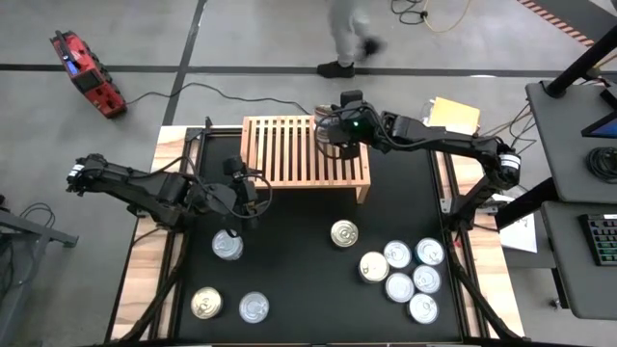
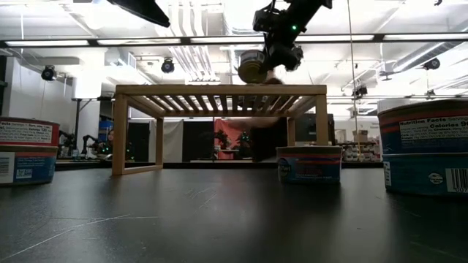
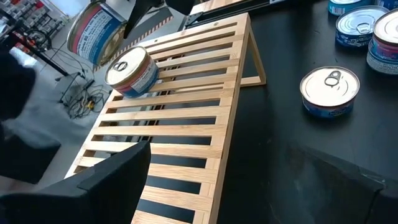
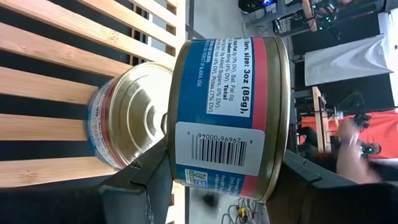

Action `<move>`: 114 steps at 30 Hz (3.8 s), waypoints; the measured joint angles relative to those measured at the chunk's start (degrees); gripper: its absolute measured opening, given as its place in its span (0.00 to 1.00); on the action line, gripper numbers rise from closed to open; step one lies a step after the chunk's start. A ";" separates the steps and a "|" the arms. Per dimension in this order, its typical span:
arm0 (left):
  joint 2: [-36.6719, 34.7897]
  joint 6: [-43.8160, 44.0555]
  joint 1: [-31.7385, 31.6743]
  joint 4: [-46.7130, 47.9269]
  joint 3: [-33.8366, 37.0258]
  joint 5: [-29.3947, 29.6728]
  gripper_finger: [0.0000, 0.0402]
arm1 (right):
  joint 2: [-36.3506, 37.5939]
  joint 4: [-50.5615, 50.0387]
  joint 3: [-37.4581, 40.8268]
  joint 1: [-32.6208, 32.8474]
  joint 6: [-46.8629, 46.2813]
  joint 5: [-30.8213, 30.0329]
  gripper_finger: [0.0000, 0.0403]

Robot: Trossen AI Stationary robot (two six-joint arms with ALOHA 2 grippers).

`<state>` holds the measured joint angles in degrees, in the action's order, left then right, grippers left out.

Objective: Stack canned seafood by type on shelf
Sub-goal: Stack the blue and pink tuna can on top of the blue and pink tuna can

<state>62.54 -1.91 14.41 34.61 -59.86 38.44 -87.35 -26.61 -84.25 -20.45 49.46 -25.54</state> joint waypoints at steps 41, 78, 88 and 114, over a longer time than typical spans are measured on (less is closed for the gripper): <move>0.00 -0.09 0.00 0.09 0.00 0.00 0.88 | -2.63 0.97 1.14 -0.28 -0.86 -0.55 0.47; 0.00 0.79 -0.01 0.10 0.00 -0.02 0.88 | -3.21 0.48 1.16 -0.31 -0.05 -0.44 0.60; 0.47 1.10 -0.02 0.09 0.00 -0.02 0.88 | -3.21 0.28 1.16 -0.33 -1.06 -0.59 0.64; 4.76 -0.63 -0.02 -5.90 0.02 -0.08 0.88 | -3.19 -0.07 1.07 -0.22 -6.00 -0.45 0.71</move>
<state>67.30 -2.55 14.39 28.71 -59.83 38.36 -90.54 -26.68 -83.18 -20.67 43.47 -25.99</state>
